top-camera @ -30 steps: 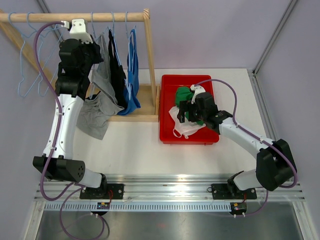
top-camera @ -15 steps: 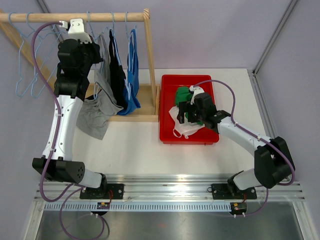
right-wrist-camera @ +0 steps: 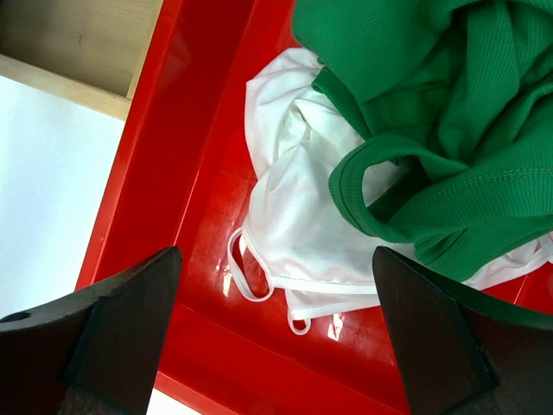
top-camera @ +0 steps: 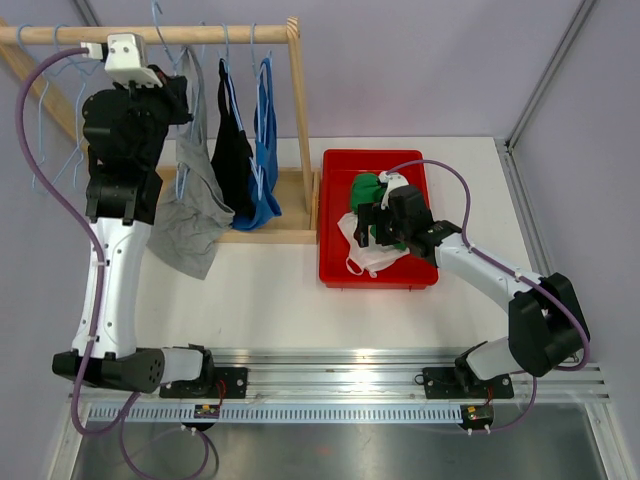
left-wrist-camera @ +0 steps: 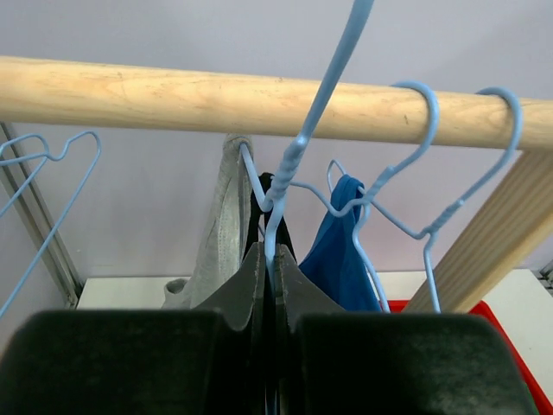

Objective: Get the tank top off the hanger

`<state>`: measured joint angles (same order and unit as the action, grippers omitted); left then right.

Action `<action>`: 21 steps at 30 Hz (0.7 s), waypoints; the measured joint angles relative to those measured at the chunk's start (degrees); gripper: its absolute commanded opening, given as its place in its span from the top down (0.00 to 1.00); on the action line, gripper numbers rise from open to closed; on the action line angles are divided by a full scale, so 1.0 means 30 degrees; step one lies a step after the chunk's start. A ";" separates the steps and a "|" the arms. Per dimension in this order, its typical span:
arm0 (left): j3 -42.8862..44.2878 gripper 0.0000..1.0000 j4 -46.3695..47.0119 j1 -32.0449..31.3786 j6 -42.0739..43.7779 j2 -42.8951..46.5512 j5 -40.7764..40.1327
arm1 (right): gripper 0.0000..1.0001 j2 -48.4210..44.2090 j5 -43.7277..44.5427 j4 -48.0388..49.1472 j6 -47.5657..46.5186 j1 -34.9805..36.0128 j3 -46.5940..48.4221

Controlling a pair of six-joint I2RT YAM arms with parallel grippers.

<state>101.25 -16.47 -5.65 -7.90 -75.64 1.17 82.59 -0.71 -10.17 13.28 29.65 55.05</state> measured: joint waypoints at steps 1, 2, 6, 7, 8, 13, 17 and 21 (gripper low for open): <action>-0.0670 1.00 0.0291 0.0000 -0.0036 0.0495 0.0022 | 0.01 0.0000 0.0000 0.0000 0.0000 0.0000 0.0000; -0.1333 1.00 0.0532 -0.0007 -0.0058 0.0984 0.0022 | 0.01 0.0000 0.0000 0.0000 0.0000 0.0000 0.0000; -0.3592 1.00 0.0634 -0.0051 -0.0233 0.2849 -0.0029 | 0.00 0.0000 0.0000 0.0000 0.0000 0.0000 0.0000; -0.3978 1.00 0.0634 -0.0095 -0.0255 0.3249 -0.0036 | 0.01 0.0000 0.0000 0.0000 0.0007 0.0000 0.0000; -0.4481 1.00 0.0743 -0.0117 -0.0270 0.3708 -0.0036 | 0.01 0.0000 0.0000 0.0000 0.0007 0.0000 0.0000; -0.7664 1.00 0.0750 -0.0233 -0.0321 0.6623 -0.0058 | 0.01 0.0029 0.0000 0.0000 0.0007 0.0000 0.0000; -1.0375 1.00 0.0597 -0.0291 -0.0321 0.8990 -0.0095 | 0.00 0.0182 0.0000 0.0000 0.0000 0.0000 0.0000; -1.2815 1.00 -0.0066 -0.0415 -0.0306 1.1001 -0.0117 | 0.00 0.0401 0.0000 0.0000 0.0000 0.0000 0.0000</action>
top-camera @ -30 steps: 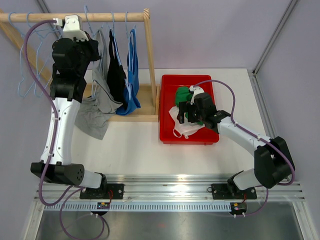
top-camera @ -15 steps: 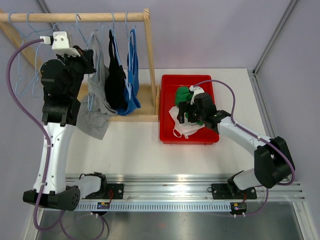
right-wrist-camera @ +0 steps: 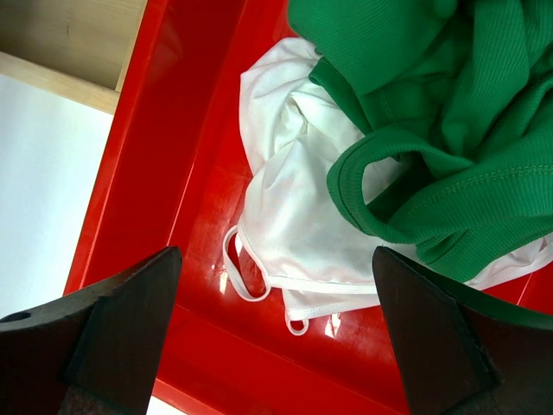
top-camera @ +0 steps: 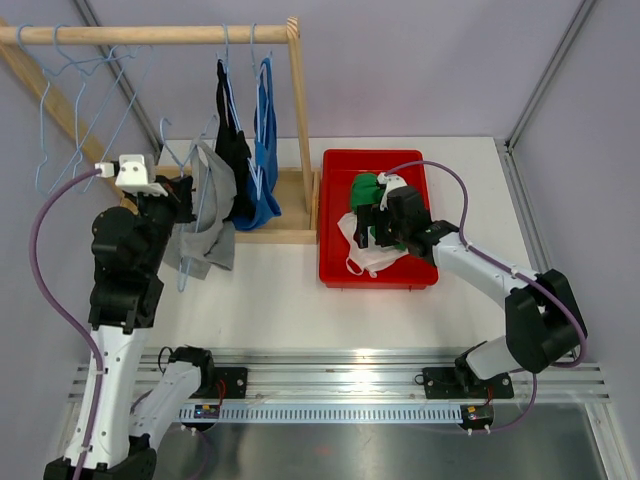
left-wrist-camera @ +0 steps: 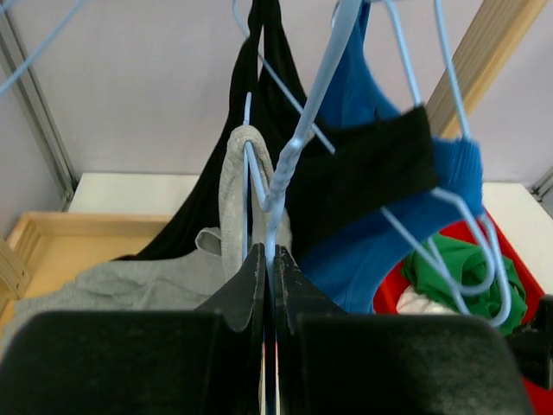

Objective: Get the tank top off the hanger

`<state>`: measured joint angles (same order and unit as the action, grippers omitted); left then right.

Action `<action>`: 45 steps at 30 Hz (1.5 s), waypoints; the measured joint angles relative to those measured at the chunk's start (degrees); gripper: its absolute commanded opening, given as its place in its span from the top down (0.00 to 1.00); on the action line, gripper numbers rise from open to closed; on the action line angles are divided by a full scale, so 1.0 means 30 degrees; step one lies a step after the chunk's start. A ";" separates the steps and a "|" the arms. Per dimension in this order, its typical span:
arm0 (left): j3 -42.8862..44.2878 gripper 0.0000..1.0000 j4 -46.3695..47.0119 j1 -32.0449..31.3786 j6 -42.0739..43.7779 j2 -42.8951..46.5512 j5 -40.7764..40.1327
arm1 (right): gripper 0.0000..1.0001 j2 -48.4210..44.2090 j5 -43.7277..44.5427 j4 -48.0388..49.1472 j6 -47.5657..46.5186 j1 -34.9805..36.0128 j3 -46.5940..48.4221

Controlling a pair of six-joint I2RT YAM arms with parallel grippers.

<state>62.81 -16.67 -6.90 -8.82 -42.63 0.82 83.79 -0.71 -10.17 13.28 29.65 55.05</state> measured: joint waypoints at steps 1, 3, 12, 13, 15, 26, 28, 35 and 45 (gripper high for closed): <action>-0.0474 1.00 -0.0168 -0.0015 0.0000 0.0437 0.0000 | 0.01 0.0029 0.0000 0.0000 0.0007 0.0000 0.0000; -0.1209 1.00 -0.0561 -0.0022 -0.0015 0.1093 -0.0007 | 0.00 0.0095 0.0000 0.0000 0.0000 0.0000 0.0000; -0.3687 1.00 -0.2718 -0.0022 -0.0539 0.4116 0.0663 | 0.01 0.0226 0.0000 0.0000 0.0000 0.0000 0.0000; -0.3869 1.00 -0.3009 -0.0022 -0.0597 0.4503 0.0809 | 0.01 0.0240 0.0000 0.0000 0.0007 0.0000 0.0000; -0.4051 1.00 -0.3636 -0.0022 -0.0758 0.5115 0.1246 | 0.01 0.0291 0.0000 0.0000 0.0000 0.0000 0.0000; -0.4444 1.00 -0.6564 -0.0022 -0.1260 0.7366 0.6025 | 0.00 0.0889 0.0000 0.0000 0.0000 0.0000 0.0000; -0.4444 1.00 -0.6994 -0.0022 -0.1333 0.7402 0.6696 | 0.00 0.0962 0.0000 0.0000 0.0000 0.0000 0.0000; -0.4444 1.00 -0.7468 -0.0022 -0.2149 0.7475 1.0032 | 0.01 0.1115 0.0000 0.0000 0.0000 0.0000 0.0000; -0.3075 1.00 -0.7220 -0.0022 -0.3672 0.7468 1.3333 | 0.00 0.1348 0.0000 0.0000 -0.0007 0.0000 0.0044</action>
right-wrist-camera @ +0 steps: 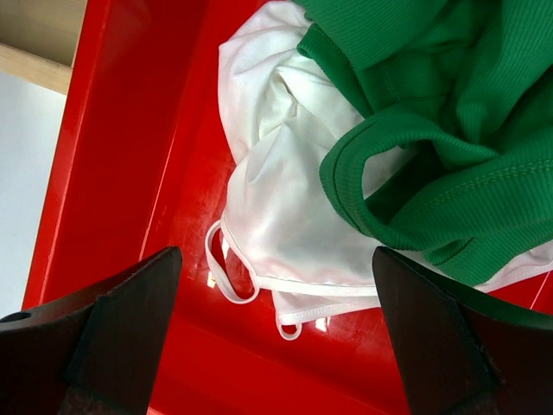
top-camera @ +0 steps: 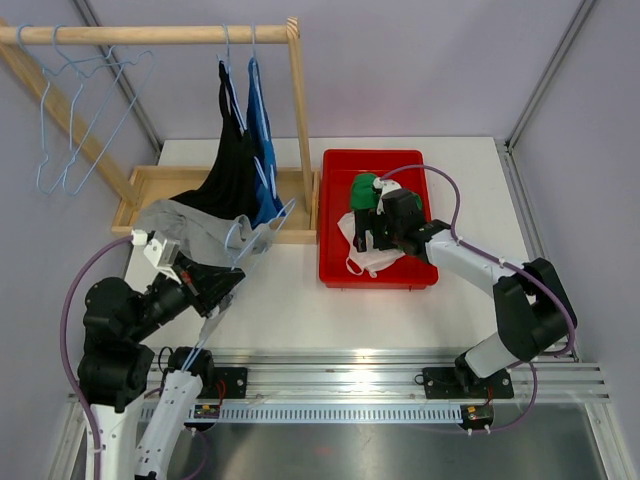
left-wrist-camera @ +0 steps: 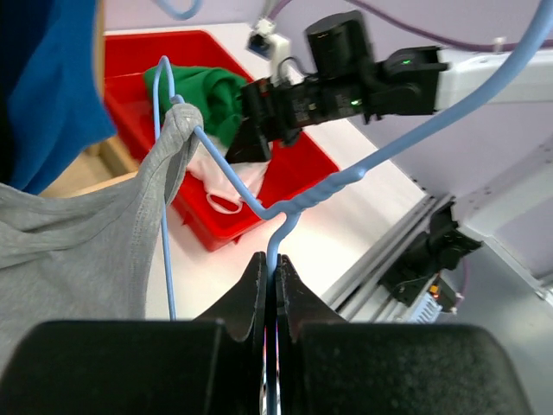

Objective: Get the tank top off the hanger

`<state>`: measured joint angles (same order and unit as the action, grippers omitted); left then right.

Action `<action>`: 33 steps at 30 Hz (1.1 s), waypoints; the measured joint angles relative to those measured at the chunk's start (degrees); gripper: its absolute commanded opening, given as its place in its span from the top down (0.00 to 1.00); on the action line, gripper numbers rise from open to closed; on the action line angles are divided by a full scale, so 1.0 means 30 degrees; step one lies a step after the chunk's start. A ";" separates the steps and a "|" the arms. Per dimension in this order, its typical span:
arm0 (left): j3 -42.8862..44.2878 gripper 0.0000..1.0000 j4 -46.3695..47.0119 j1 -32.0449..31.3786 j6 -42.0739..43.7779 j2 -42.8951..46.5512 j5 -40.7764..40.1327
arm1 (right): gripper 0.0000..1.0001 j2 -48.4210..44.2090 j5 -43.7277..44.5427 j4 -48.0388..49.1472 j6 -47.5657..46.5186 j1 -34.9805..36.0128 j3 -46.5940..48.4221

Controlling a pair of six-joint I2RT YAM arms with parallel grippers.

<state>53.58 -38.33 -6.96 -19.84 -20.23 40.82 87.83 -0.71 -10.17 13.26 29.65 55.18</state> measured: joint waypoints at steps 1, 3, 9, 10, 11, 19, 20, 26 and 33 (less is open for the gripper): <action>0.0102 1.00 0.0153 0.0000 -0.0168 0.0000 0.0226 | 0.00 0.0044 0.0000 0.0000 0.0000 -0.0007 0.0000; 0.0277 1.00 0.0525 0.0000 -0.0517 0.0000 0.0627 | 0.00 0.0109 0.0000 0.0000 0.0000 0.0000 0.0000; -0.0364 1.00 0.3344 0.0000 -0.1923 -0.0066 0.1494 | 0.01 0.0109 0.0000 0.0015 0.0000 0.0000 0.0000; -0.0685 1.00 0.4102 0.0000 -0.2178 -0.0168 0.1552 | 0.00 0.0109 0.0000 0.0007 0.0000 0.0000 0.0000; -0.0947 1.00 0.4714 0.0000 -0.2390 -0.0364 0.1610 | 0.01 0.0109 0.0000 0.0015 0.0000 0.0000 0.0000; -0.0219 1.00 0.7388 -0.1253 -0.2295 -0.5042 0.1064 | 0.01 -0.0379 -0.0211 0.0197 0.0000 0.0000 -0.0066; 0.0248 1.00 0.7366 -0.1902 -0.1960 -0.5697 0.0721 | 0.01 -0.0612 -0.0328 0.0342 0.0000 0.0007 -0.0131; 0.2186 1.00 0.7067 -0.6900 0.0648 -0.8699 -0.2922 | 0.01 -0.3956 -0.1362 0.1428 -0.0015 0.0160 -0.1311; 0.1974 1.00 0.6594 -0.7315 0.1792 -0.7868 -0.5136 | 0.05 -0.9464 -0.2528 0.3716 0.0044 0.0721 -0.2623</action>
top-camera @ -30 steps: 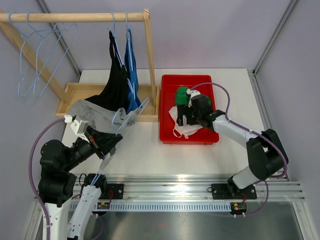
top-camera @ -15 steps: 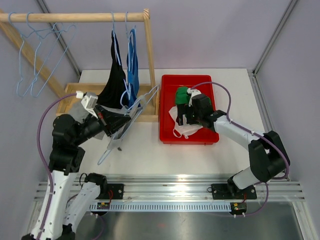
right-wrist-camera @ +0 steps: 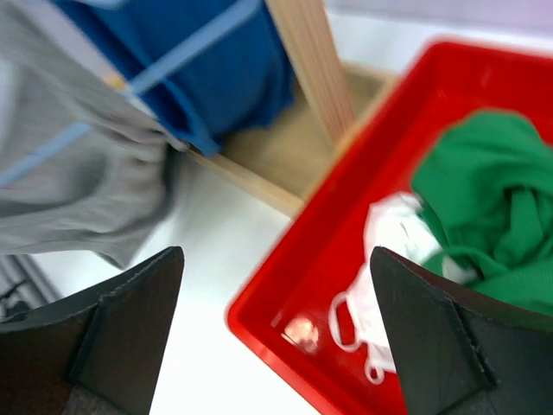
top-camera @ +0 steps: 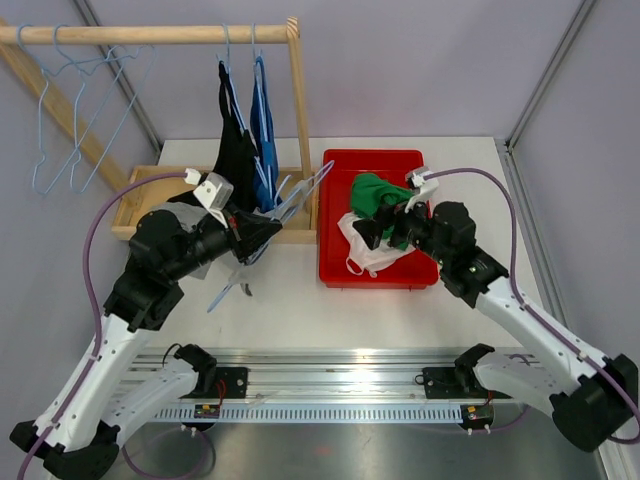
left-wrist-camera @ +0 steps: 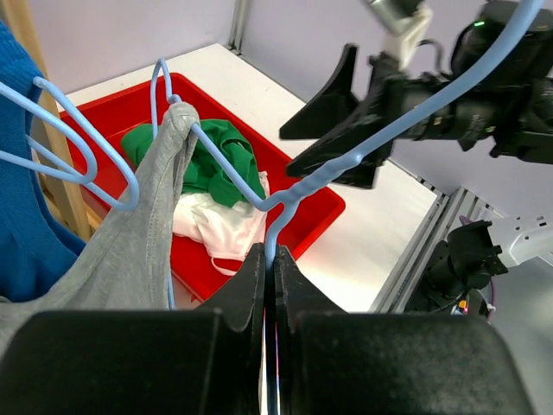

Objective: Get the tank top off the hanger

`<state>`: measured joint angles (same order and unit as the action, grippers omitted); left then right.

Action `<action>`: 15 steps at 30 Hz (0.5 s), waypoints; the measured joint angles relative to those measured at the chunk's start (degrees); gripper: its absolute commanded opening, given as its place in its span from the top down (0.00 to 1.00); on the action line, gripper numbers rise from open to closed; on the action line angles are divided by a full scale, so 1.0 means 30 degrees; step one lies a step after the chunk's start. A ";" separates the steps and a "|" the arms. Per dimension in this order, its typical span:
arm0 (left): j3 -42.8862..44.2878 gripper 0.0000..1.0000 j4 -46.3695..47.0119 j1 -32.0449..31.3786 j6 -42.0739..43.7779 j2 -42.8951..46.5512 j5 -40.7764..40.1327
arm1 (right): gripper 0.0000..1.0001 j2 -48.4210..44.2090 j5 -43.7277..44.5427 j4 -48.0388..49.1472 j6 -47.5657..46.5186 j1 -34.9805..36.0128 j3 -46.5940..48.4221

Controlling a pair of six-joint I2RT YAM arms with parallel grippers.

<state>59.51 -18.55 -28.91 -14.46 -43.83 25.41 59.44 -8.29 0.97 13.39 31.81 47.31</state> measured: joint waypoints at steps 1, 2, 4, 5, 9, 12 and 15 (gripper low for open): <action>-0.0051 1.00 0.0015 -0.0007 0.0015 0.0117 -0.0051 | 0.08 -0.0597 -0.0168 0.0364 0.0058 0.0080 -0.0182; -0.0095 1.00 0.0058 -0.0007 0.0022 0.0160 -0.0058 | 0.10 -0.1246 -0.0372 0.0758 0.0131 0.0204 -0.0379; -0.0160 1.00 0.0080 0.0000 0.0015 0.0226 -0.0066 | 0.19 -0.2222 -0.0780 0.1712 0.0321 0.0452 -0.0758; -0.0175 1.00 0.0095 0.0000 0.0007 0.0219 -0.0058 | 0.19 -0.2484 -0.0962 0.2251 0.0437 0.0568 -0.0933; -0.0386 1.00 0.0219 0.0000 -0.0117 -0.0051 0.0029 | 0.22 -0.2142 -0.1464 0.4175 0.0896 0.1115 -0.1362; -0.0474 1.00 0.0291 -0.0007 -0.0182 -0.0306 0.0350 | 0.26 -0.0882 -0.1581 0.5282 0.0976 0.1902 -0.1362; -0.0583 1.00 0.0474 0.0000 -0.0299 -0.0641 0.0882 | 0.29 0.0525 -0.1596 0.6025 0.0976 0.2652 -0.1326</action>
<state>57.76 -17.12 -28.91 -15.35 -45.76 28.05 61.01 -13.08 19.05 16.32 39.77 43.33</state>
